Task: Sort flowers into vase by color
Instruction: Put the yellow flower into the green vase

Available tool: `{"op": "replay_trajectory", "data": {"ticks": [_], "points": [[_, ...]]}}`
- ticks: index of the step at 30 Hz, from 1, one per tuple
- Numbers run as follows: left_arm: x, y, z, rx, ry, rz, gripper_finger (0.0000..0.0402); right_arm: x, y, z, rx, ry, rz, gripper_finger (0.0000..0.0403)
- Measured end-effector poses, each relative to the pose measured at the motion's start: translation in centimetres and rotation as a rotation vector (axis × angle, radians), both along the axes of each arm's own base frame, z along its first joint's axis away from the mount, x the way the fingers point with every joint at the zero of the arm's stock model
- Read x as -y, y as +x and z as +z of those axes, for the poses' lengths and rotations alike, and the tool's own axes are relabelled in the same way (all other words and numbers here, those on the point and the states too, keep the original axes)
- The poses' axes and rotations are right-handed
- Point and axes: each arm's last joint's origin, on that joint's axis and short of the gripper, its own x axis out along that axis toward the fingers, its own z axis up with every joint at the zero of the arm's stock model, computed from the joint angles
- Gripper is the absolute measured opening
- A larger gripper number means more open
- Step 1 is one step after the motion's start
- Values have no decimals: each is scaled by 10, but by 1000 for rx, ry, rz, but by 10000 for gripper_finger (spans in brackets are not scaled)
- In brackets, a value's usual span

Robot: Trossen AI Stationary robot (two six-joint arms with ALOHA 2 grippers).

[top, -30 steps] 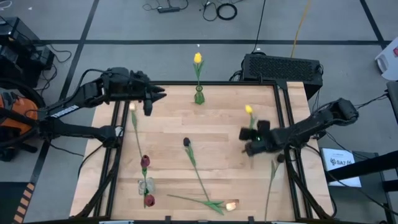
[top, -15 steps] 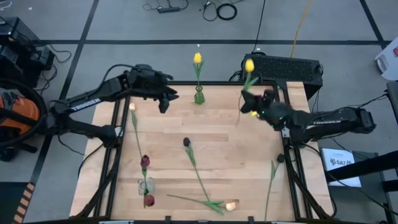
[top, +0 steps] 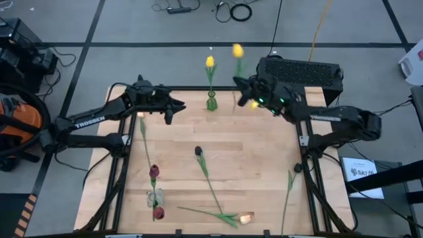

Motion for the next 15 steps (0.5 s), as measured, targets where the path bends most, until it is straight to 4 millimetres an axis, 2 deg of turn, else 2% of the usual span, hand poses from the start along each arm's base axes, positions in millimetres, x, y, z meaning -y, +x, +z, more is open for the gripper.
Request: {"op": "replay_trajectory", "data": {"ticks": [5,7,9,15], "points": [[4,-19,-3,18,15,39,116,28,38,27,-46,-181,73,2],[6,-28,-4,39,24,60,116,36,49,30,-62,-236,128,2],[8,-38,-6,60,15,91,116,43,60,27,-78,-261,181,2],[16,-57,-7,129,-1,127,116,63,79,-5,-31,-253,196,2]]}}
